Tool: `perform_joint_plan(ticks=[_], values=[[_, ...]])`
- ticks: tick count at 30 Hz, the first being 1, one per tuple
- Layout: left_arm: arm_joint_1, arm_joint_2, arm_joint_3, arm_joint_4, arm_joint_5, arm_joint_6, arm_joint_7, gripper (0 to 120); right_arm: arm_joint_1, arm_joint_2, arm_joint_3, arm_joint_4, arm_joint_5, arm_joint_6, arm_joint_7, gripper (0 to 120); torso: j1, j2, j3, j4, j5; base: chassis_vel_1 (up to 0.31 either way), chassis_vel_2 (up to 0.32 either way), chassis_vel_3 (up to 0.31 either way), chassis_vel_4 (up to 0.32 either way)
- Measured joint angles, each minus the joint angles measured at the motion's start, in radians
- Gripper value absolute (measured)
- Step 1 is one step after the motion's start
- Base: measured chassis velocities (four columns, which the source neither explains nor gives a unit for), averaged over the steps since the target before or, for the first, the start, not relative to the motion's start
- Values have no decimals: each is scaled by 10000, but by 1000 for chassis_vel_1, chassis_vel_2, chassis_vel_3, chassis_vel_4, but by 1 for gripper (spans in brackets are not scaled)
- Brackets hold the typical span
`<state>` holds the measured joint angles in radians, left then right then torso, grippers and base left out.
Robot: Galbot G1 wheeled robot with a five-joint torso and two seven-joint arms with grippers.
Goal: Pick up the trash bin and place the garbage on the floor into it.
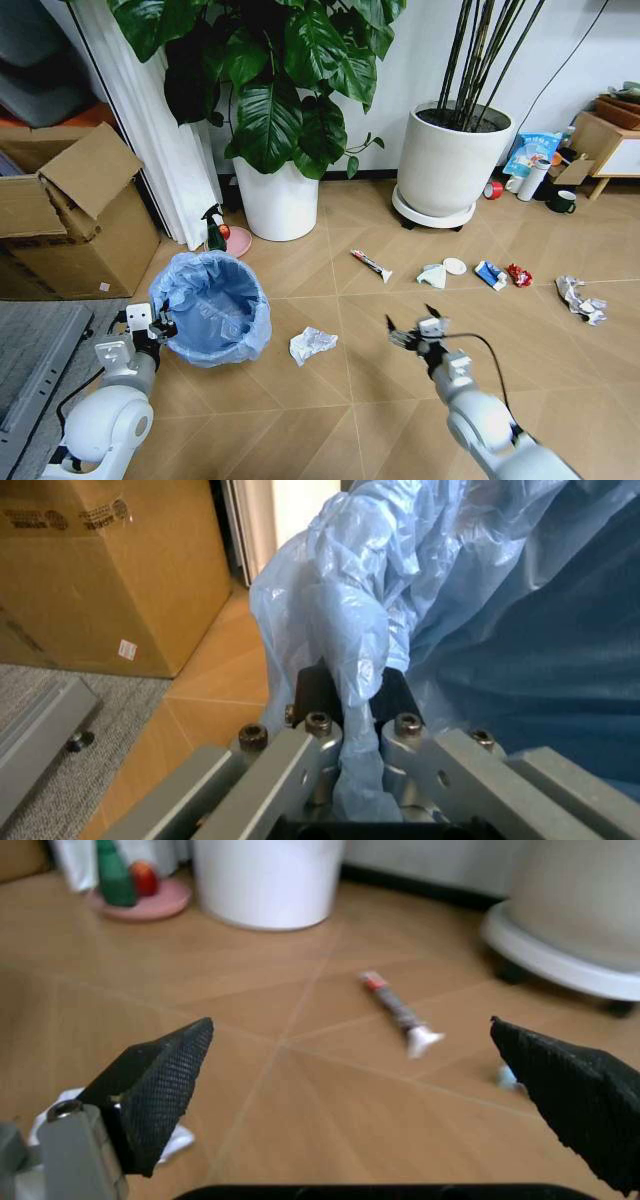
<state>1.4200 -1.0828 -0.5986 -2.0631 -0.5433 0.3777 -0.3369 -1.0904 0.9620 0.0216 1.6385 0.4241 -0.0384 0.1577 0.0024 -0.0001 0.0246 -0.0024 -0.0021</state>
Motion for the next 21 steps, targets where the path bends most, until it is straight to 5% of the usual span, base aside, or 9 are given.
perform_joint_plan(ticks=[10, 21], values=[[-47, -92, -100, 102, 25, 0, 13, 0, 2741, 576, -3585, -2604, 1399, -587, -652, 100, 0, 0, 0, -4, -3, 0, 0, 0, 0], [-37, -6, -17, 186, 8, 0, 18, 0, 3846, 3078, -3991, -5362, 1462, -608, -1216, 100, 0, 0, 0, -1, -4, 0, 0, 0, 0]])
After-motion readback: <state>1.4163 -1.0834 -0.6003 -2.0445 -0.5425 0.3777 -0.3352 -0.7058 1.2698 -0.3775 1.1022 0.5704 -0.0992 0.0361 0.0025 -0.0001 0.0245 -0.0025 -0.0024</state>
